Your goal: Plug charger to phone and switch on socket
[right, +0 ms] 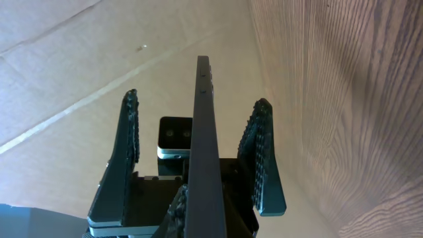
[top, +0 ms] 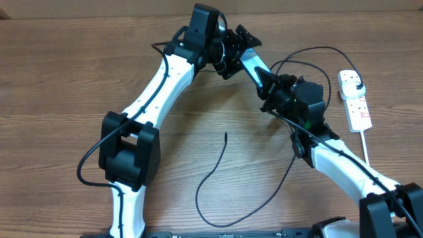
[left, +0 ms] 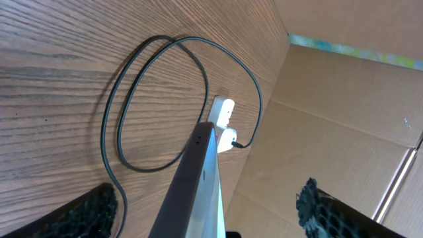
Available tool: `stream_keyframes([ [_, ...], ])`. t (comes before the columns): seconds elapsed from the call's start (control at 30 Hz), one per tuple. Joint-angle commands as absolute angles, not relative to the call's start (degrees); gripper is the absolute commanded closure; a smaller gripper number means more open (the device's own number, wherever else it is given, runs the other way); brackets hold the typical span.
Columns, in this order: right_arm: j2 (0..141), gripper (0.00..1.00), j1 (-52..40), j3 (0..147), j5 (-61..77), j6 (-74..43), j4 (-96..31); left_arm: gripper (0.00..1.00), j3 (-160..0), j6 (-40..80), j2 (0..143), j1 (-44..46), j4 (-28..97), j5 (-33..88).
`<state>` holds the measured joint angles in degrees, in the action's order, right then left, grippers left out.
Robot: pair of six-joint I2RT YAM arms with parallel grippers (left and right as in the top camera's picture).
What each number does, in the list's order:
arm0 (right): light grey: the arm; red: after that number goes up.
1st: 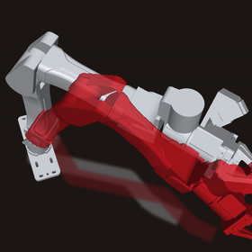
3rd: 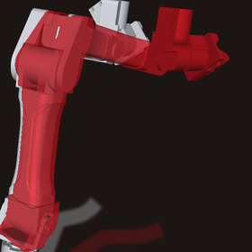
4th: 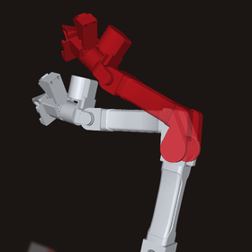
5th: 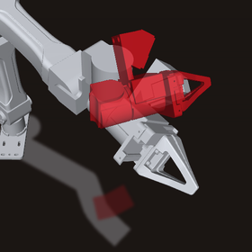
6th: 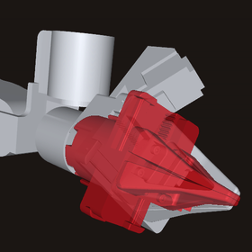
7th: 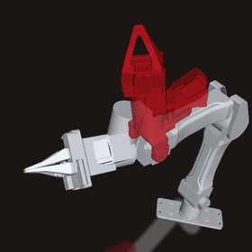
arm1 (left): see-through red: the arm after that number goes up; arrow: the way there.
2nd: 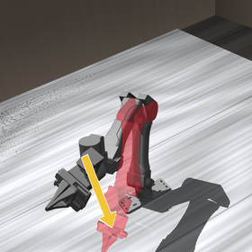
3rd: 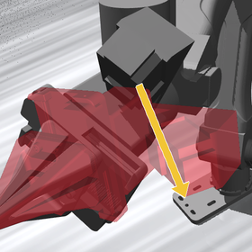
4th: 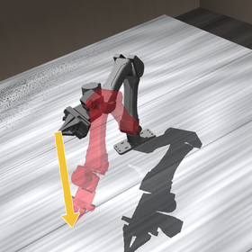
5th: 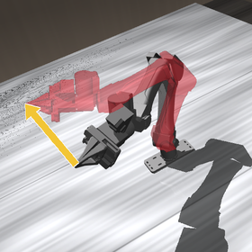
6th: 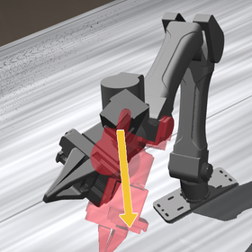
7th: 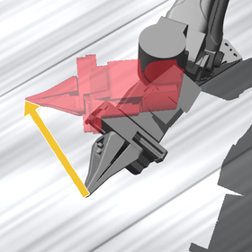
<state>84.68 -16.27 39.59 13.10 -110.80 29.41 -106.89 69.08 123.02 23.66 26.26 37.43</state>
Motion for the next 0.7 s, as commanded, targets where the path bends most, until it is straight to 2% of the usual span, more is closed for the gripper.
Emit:
stream_keyframes([
  [0.0,84.3,0.96,-16.7,40.9,12.9,-110.6,30.4,0.14,-108.2,71.0,122.1,24.1,26.8,36.9],
  [0.13,84.3,0.96,-16.7,40.9,12.9,-110.6,30.9,0.16,-108.2,72.1,122.1,24.3,27.2,37.0],
  [0.67,84.3,0.96,-16.8,40.9,14.0,-110.6,33.0,0.16,-108.2,72.5,122.1,24.5,27.2,37.1],
])
